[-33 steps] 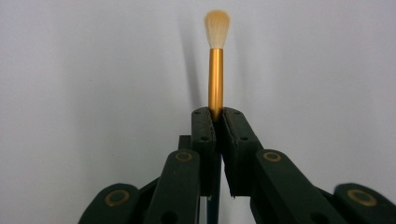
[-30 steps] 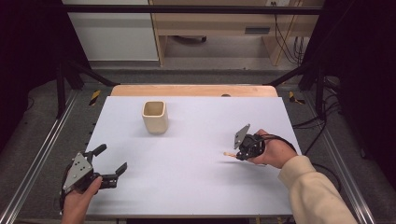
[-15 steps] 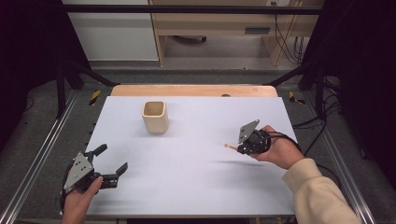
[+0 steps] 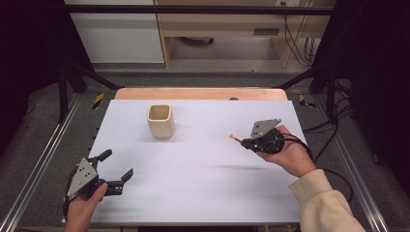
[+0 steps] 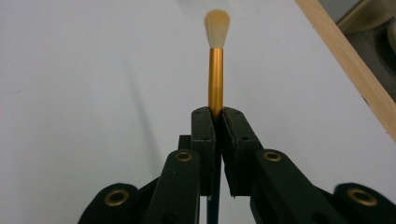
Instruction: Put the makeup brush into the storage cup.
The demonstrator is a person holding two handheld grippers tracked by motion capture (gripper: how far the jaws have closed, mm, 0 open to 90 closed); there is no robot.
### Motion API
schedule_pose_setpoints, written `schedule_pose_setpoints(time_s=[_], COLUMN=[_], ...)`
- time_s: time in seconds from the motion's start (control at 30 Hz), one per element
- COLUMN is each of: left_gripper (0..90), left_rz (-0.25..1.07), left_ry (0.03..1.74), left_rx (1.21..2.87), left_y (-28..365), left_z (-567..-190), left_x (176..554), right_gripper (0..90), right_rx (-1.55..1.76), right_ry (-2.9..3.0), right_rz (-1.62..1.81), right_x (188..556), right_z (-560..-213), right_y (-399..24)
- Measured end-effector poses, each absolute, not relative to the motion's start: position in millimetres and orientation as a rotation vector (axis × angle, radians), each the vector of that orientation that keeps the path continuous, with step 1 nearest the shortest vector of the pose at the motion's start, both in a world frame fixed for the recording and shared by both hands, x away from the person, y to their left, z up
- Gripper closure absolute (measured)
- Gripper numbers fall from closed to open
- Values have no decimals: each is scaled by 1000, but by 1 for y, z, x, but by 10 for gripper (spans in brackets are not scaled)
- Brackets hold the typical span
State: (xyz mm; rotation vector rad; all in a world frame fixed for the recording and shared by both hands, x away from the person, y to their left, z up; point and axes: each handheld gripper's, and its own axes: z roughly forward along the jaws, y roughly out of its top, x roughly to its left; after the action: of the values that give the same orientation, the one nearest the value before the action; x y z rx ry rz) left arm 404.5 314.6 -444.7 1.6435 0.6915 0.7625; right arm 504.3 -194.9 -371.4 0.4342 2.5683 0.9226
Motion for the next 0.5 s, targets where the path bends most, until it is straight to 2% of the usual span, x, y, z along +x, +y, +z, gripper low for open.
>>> schedule_pose_setpoints(time_s=[0.3, 0.5], left_gripper=[6, 6], left_rz=[732, 726], left_ry=[684, 680], left_rx=[1635, 1636], left_y=[309, 305], left_z=[-445, -445], left_x=[405, 404], right_gripper=[837, 837], right_rx=[462, 505], right_ry=[2430, 2320], right_rz=[1144, 1260], right_x=[498, 493], right_z=[-377, -393], right_y=[-179, -162])
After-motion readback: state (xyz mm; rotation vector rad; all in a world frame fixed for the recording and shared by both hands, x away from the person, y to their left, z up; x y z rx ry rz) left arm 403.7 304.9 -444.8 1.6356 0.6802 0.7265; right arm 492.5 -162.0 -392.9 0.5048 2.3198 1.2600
